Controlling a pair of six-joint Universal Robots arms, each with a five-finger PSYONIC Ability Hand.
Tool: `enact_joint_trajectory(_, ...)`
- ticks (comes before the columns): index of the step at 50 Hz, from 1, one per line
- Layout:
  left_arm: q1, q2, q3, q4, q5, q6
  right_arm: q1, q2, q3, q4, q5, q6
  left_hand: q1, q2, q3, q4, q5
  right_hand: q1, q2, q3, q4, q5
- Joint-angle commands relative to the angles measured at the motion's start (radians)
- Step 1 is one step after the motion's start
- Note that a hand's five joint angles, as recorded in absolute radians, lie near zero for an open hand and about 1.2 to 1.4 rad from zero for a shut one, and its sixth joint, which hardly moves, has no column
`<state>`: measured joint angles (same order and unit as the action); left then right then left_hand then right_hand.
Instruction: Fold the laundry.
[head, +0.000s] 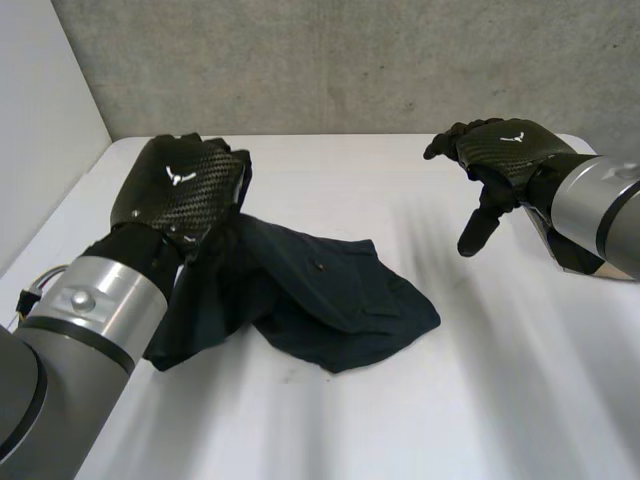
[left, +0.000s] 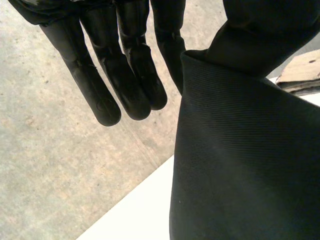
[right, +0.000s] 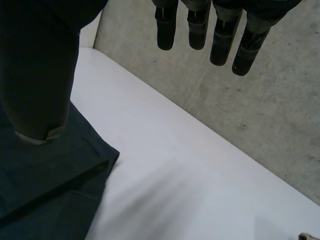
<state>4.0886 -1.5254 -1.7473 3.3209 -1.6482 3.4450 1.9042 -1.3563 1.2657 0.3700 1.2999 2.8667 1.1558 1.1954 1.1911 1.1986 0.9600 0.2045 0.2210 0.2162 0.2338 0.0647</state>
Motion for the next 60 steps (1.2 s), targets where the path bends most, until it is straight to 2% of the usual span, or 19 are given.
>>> enact_joint_trajectory(1, -0.002, 0.005, -0.034, 0.002, -0.002, -0.003, 0.03, -0.131, 0.153, -0.029, -0.013, 0.071, 0.24, 0.201, 0.205, 0.198, 0.262, -0.03, -0.046, -0.042, -0.059, -0.065)
enact_joint_trajectory(9, -0.002, 0.002, -0.023, 0.002, -0.002, -0.004, 0.167, -0.138, 0.371, -0.236, 0.001, 0.29, 0.24, 0.201, 0.205, 0.198, 0.262, -0.03, -0.046, -0.042, -0.059, -0.065)
enact_joint_trajectory(12, -0.002, 0.008, -0.017, 0.002, -0.004, -0.009, 0.217, -0.078, 0.425, -0.379, 0.059, 0.339, 0.24, 0.201, 0.205, 0.198, 0.262, -0.03, -0.046, -0.042, -0.059, -0.065)
enact_joint_trajectory(20, -0.005, 0.034, -0.005, -0.001, -0.005, -0.012, 0.329, 0.11, 0.376, -0.456, 0.148, 0.365, 0.24, 0.201, 0.205, 0.198, 0.262, -0.03, -0.046, -0.042, -0.059, -0.065)
enact_joint_trajectory(28, -0.005, 0.068, -0.001, -0.004, -0.007, -0.036, 0.343, 0.247, 0.298, -0.534, 0.238, 0.379, 0.24, 0.201, 0.205, 0.198, 0.262, -0.024, -0.04, -0.035, -0.053, -0.058)
enact_joint_trajectory(31, -0.005, 0.08, -0.001, -0.004, -0.005, -0.059, 0.343, 0.27, 0.271, -0.556, 0.257, 0.376, 0.24, 0.201, 0.205, 0.198, 0.262, 0.352, 0.335, 0.34, 0.322, 0.317)
enact_joint_trajectory(32, -0.005, 0.085, -0.001, -0.004, -0.004, -0.067, 0.34, 0.281, 0.258, -0.577, 0.266, 0.376, 0.24, 0.201, 0.205, 0.198, 0.262, 0.865, 0.848, 0.853, 0.835, 0.83)
enact_joint_trajectory(33, -0.004, 0.091, 0.0, -0.006, -0.004, -0.072, 0.337, 0.281, 0.253, -0.588, 0.271, 0.376, 0.24, 0.201, 0.205, 0.198, 0.262, 1.14, 1.124, 1.128, 1.111, 1.105)
enact_joint_trajectory(34, -0.004, 0.094, 0.0, -0.006, -0.004, -0.072, 0.335, 0.278, 0.251, -0.6, 0.274, 0.369, 0.24, 0.201, 0.205, 0.198, 0.262, 1.191, 1.175, 1.18, 1.162, 1.156)
enact_joint_trajectory(37, -0.002, 0.1, 0.006, -0.008, -0.001, -0.07, 0.329, 0.247, 0.244, -0.632, 0.257, 0.332, 0.24, 0.201, 0.205, 0.198, 0.262, 1.192, 1.175, 1.18, 1.162, 1.157)
enact_joint_trajectory(43, 0.004, 0.116, 0.034, -0.018, 0.001, -0.066, 0.213, -0.028, 0.265, -0.603, 0.164, 0.054, 0.24, 0.201, 0.205, 0.198, 0.262, 1.192, 1.175, 1.18, 1.162, 1.157)
enact_joint_trajectory(44, 0.006, 0.132, 0.069, -0.032, 0.002, -0.066, 0.196, -0.097, 0.255, -0.562, 0.133, -0.022, 0.24, 0.201, 0.205, 0.198, 0.262, 1.192, 1.175, 1.18, 1.162, 1.157)
enact_joint_trajectory(47, 0.001, 0.16, 0.147, -0.061, 0.005, -0.067, 0.191, -0.206, 0.192, -0.437, 0.11, -0.127, 0.24, 0.201, 0.205, 0.198, 0.262, 1.192, 1.175, 1.18, 1.162, 1.157)
enact_joint_trajectory(53, -0.004, 0.209, 0.296, -0.155, 0.004, -0.072, 0.177, -0.308, -0.001, -0.168, 0.105, -0.148, 0.24, 0.201, 0.205, 0.198, 0.262, 1.192, 1.175, 1.18, 1.162, 1.157)
enact_joint_trajectory(60, -0.004, 0.319, 0.442, -0.316, 0.004, -0.075, 0.156, -0.435, -0.155, 0.061, 0.085, -0.182, 0.24, 0.201, 0.205, 0.198, 0.262, 1.192, 1.175, 1.18, 1.162, 1.157)
